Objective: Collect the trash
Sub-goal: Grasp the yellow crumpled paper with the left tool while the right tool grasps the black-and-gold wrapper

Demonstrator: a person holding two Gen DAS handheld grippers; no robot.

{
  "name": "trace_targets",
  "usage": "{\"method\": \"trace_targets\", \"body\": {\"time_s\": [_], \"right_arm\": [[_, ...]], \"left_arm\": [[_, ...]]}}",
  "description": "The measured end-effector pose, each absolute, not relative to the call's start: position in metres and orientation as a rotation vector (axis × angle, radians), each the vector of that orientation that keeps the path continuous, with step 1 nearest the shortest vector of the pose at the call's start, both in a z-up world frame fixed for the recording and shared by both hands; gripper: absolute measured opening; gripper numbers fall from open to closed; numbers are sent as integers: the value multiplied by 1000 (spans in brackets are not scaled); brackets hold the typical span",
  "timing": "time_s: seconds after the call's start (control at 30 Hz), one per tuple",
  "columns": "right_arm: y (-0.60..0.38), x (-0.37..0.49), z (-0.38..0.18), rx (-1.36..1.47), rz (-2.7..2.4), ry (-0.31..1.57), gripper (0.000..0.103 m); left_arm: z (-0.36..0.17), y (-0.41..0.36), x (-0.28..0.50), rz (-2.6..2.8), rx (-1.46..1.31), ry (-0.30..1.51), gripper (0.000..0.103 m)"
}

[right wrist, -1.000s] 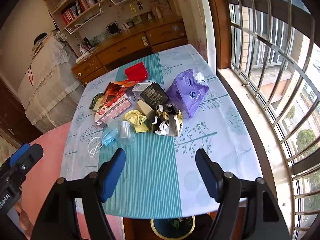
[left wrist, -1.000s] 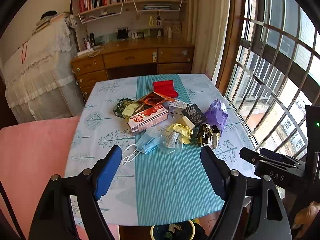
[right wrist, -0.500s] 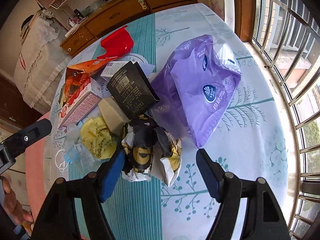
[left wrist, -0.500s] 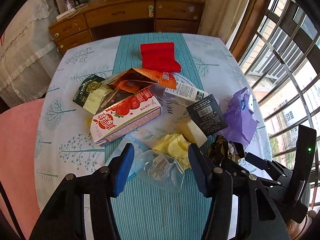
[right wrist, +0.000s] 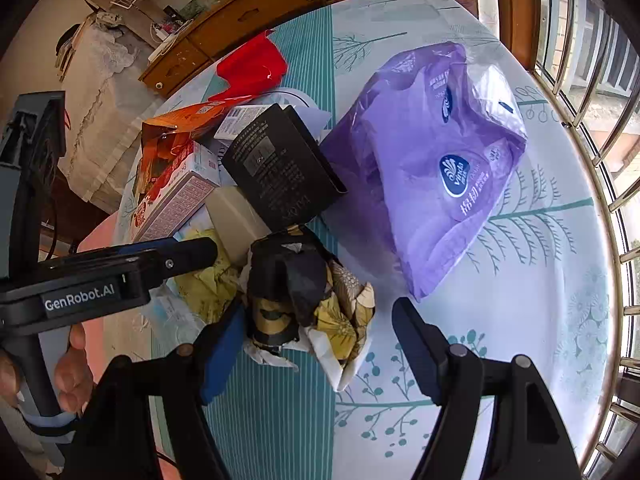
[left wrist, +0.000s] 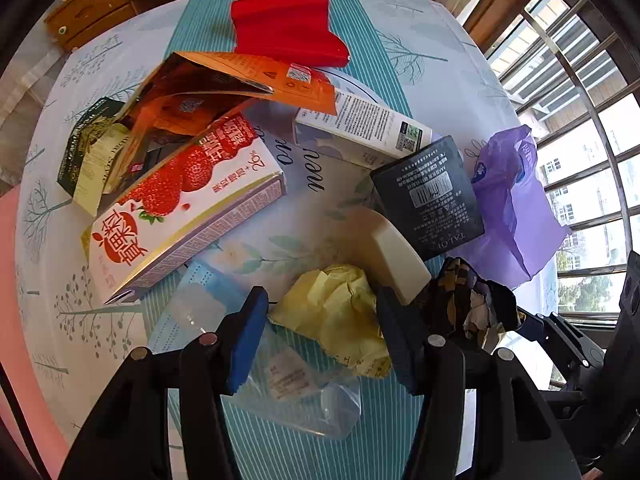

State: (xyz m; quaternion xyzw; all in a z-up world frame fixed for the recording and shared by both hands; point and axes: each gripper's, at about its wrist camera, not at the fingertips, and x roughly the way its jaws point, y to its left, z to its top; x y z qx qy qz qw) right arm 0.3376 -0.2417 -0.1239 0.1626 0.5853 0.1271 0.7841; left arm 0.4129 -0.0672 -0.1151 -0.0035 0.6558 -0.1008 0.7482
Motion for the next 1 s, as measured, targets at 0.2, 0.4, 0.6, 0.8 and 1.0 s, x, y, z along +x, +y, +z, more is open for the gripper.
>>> {"method": "trace_targets", "body": {"time_s": [0.2,0.4,0.6,0.8,1.0], "right_arm": [[-237,342,-128,347,306,1267,74],[-235,344,-128,336,326,1253,64],[-235,342,-128,351,360,1242,46],[-238,332,-119,353,356,1227,41],[-242,317,-99,364,357,1191,41]], "left_arm": [[-129,-74,410,-241,36,1466,55],[-131,-77,400,-243,8,1447,52],[-130,-87,387,-234,28,1423,48],[-108,-92,376,-224,41,1376,47],[-72,-87,354,-229,19,1303,47]]}}
